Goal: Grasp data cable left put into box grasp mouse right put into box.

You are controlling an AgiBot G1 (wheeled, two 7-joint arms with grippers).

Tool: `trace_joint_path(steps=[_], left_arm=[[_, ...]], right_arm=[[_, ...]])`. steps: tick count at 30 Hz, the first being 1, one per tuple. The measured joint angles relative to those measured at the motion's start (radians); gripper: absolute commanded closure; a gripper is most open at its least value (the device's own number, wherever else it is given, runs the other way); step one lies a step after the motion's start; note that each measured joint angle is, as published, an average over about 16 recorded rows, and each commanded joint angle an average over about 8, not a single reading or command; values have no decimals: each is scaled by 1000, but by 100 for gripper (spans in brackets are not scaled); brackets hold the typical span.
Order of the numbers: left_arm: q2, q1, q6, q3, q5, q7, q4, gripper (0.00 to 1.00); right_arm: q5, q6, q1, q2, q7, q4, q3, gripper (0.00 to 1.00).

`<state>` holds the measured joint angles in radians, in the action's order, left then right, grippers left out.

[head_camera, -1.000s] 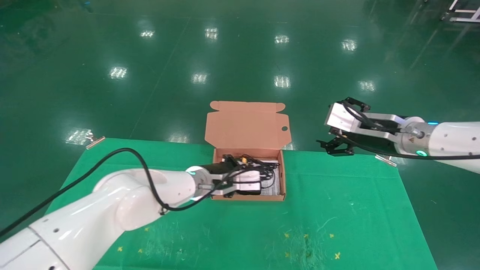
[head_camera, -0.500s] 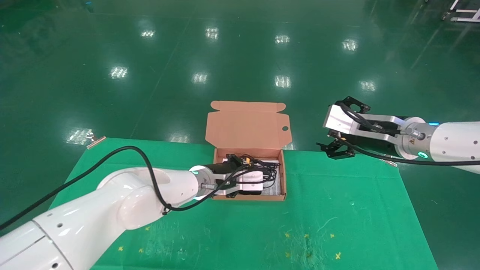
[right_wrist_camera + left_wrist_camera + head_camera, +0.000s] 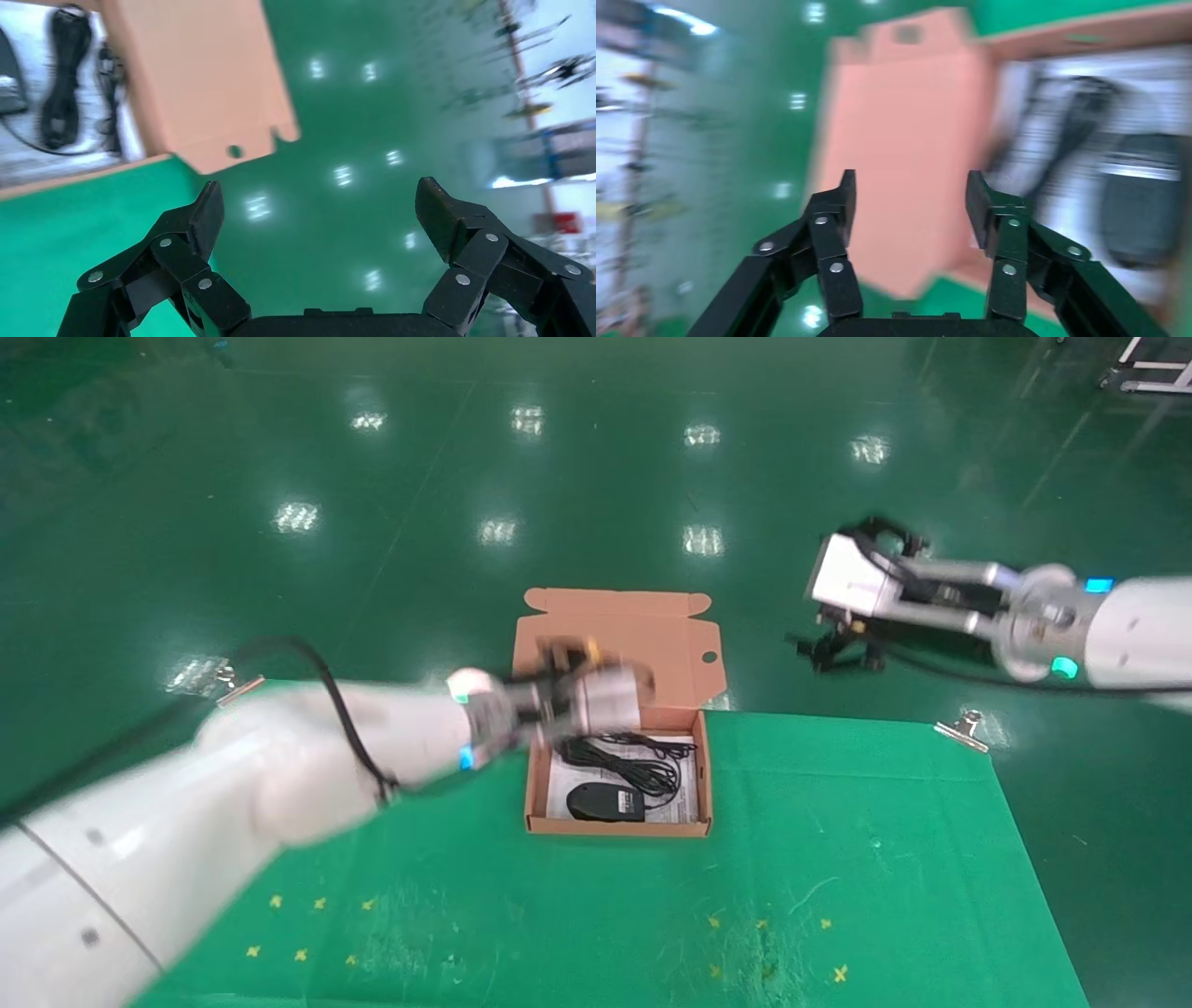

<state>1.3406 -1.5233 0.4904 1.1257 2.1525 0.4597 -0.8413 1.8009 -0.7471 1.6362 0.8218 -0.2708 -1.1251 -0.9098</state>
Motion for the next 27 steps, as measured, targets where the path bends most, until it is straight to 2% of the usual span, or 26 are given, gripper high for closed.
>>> trace_joint_path(steps=[6,11,27], left_arm=[[-15,-44,-10,-35,-4,27,24,0],[-45,-39,29,-76,-57,24,19,0],[-231,90,293,-287,-427,-55,-103,0]], right_arm=[[6,-43,43,6,10,2,8,0],[-26,-89,39,3,13,0,31,0],[-299,-268,-115,-52,31,-41,189,0]])
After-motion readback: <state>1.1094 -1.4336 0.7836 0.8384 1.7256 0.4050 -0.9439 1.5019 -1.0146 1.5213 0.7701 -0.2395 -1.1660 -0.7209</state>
